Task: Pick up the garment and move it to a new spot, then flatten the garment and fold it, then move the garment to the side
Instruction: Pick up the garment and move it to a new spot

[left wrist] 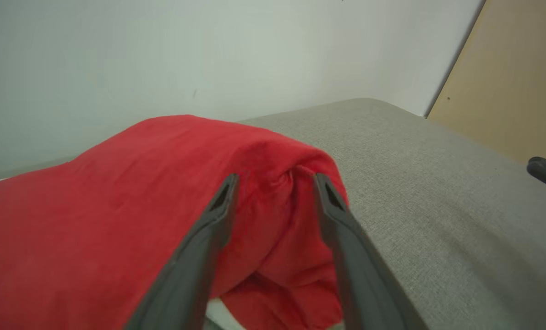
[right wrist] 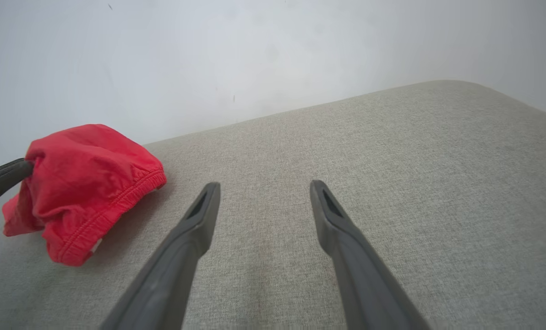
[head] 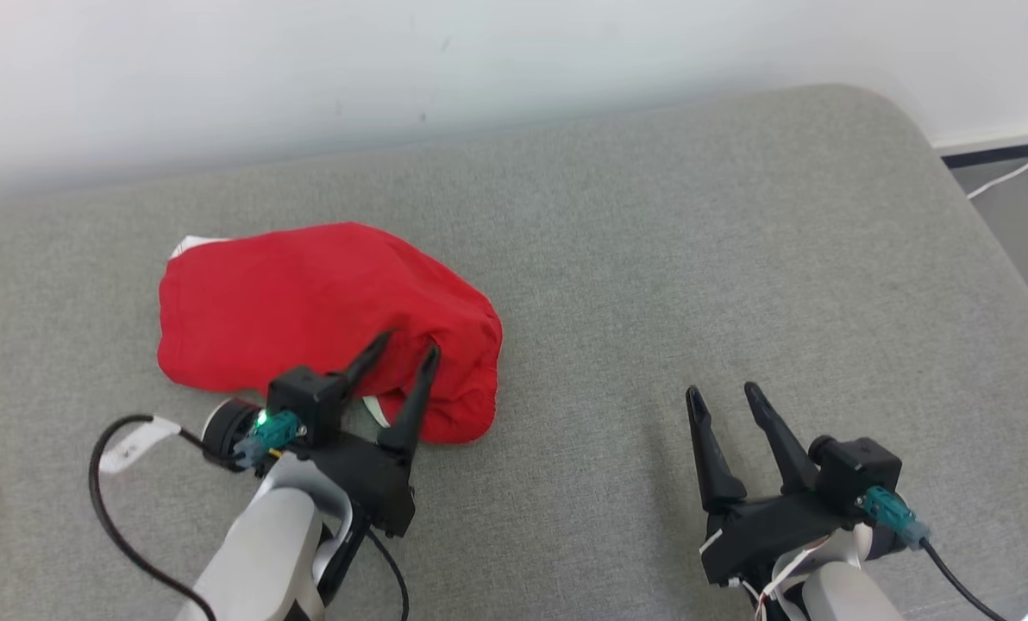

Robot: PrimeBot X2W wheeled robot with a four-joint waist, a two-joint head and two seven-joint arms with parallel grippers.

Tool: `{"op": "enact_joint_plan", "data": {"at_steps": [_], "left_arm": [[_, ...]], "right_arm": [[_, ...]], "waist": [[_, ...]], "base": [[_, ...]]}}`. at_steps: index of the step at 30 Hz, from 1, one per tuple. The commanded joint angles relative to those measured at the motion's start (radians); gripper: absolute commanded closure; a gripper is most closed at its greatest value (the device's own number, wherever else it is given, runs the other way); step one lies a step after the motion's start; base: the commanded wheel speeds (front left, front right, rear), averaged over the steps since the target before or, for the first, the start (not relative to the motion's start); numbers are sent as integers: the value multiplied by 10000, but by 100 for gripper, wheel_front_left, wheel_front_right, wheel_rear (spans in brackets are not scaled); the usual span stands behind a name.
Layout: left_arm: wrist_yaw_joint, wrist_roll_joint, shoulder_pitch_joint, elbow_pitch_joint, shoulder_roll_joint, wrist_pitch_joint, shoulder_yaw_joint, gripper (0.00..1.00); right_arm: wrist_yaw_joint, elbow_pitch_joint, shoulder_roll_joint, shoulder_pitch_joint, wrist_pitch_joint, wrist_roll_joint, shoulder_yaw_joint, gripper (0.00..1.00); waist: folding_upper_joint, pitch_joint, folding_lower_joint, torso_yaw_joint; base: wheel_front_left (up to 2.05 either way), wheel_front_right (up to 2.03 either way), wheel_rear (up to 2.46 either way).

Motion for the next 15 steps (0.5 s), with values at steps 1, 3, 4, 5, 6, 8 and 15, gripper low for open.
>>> {"op": "enact_joint_plan", "data": {"at_steps": [1, 3, 4, 5, 6, 8, 15], "left_arm": [[108, 94, 368, -29, 24, -49, 121, 0], [230, 230, 680, -166, 27, -49, 309, 0], [271, 248, 836, -254, 46, -49, 461, 0], [338, 288, 989, -358, 65, -49, 601, 0], [392, 346, 1155, -502, 102, -49, 739, 0], [548, 456, 1558, -797, 162, -50, 1047, 0], [927, 767, 2919, -1814, 163, -48, 2243, 0]], "right_arm": [[-10, -14, -30, 108, -2, 70, 77, 0], [-10, -14, -77, 179, -2, 78, 154, 0], [-10, -19, -88, 228, -2, 93, 208, 0], [-10, -29, -107, 273, -2, 113, 235, 0], [-10, -39, -114, 296, -2, 127, 301, 0], [-10, -44, -124, 300, -2, 165, 427, 0], [-10, 38, -194, 376, -2, 406, 1263, 0]], "waist": [[1, -236, 2, 72], [1, -409, 2, 201], [1, -487, 2, 270], [1, -566, 2, 357], [1, -630, 2, 442], [1, -757, 2, 645], [1, -1026, 2, 1550]], "base": [[0, 0, 0], [0, 0, 0], [0, 0, 0], [0, 0, 0], [0, 0, 0], [0, 0, 0], [0, 0, 0]]}}
